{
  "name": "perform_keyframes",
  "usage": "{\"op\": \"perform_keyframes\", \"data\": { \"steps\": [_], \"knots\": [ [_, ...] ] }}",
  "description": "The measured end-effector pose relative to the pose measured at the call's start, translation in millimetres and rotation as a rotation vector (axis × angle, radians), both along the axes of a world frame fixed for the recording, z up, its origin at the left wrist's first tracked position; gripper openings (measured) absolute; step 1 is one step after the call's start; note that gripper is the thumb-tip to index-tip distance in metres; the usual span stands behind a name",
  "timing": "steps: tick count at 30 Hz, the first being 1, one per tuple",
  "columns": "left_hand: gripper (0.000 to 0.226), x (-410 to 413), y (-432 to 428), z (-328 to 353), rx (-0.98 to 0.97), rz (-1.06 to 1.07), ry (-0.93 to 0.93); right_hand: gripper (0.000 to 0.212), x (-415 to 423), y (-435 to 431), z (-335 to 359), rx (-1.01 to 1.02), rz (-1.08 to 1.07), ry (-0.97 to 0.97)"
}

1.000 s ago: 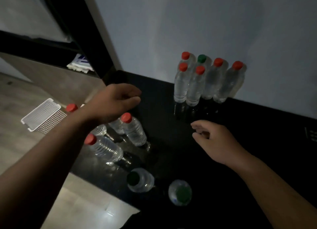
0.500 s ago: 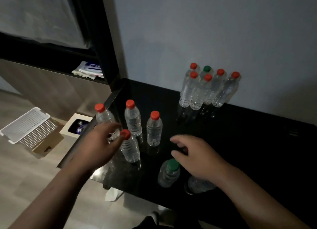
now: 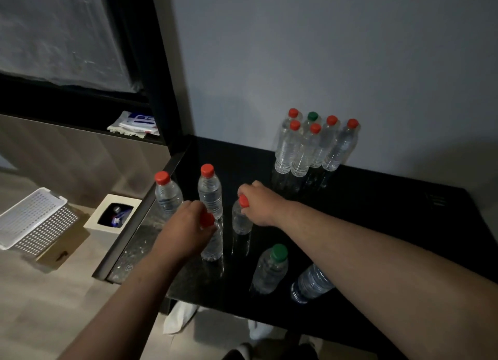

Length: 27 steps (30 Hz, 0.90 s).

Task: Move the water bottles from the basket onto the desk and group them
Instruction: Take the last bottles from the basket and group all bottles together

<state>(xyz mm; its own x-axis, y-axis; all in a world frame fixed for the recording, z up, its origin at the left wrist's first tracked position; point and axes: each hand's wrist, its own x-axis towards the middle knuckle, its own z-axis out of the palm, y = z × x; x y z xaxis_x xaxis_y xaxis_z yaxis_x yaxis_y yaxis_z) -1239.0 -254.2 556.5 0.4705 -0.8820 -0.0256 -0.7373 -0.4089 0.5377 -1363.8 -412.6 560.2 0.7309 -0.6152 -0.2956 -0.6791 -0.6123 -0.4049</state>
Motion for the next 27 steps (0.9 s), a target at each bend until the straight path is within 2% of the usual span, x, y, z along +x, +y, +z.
{"op": "perform_keyframes", "data": {
  "steps": [7,14,17,21,24,27],
  "knots": [
    [0.020,-7,-12,-4,0.013,0.017,-0.019,0.026,-21,-4,-8,0.017,-0.096,-0.164],
    [0.025,-27,-56,24,-0.024,-0.079,-0.141,0.016,-82,-56,30,0.077,-0.270,-0.359],
    [0.026,-45,-92,48,-0.081,-0.110,-0.144,0.015,-117,-86,47,0.057,-0.349,-0.465],
    [0.022,-72,-155,69,-0.099,-0.184,-0.087,0.013,-166,-131,56,0.019,-0.447,-0.514],
    [0.014,-97,-210,74,-0.110,-0.271,-0.055,0.015,-199,-169,51,-0.013,-0.534,-0.543],
    [0.015,-121,-265,72,-0.099,-0.337,-0.047,0.014,-224,-205,37,-0.019,-0.590,-0.573]
  ]
}}
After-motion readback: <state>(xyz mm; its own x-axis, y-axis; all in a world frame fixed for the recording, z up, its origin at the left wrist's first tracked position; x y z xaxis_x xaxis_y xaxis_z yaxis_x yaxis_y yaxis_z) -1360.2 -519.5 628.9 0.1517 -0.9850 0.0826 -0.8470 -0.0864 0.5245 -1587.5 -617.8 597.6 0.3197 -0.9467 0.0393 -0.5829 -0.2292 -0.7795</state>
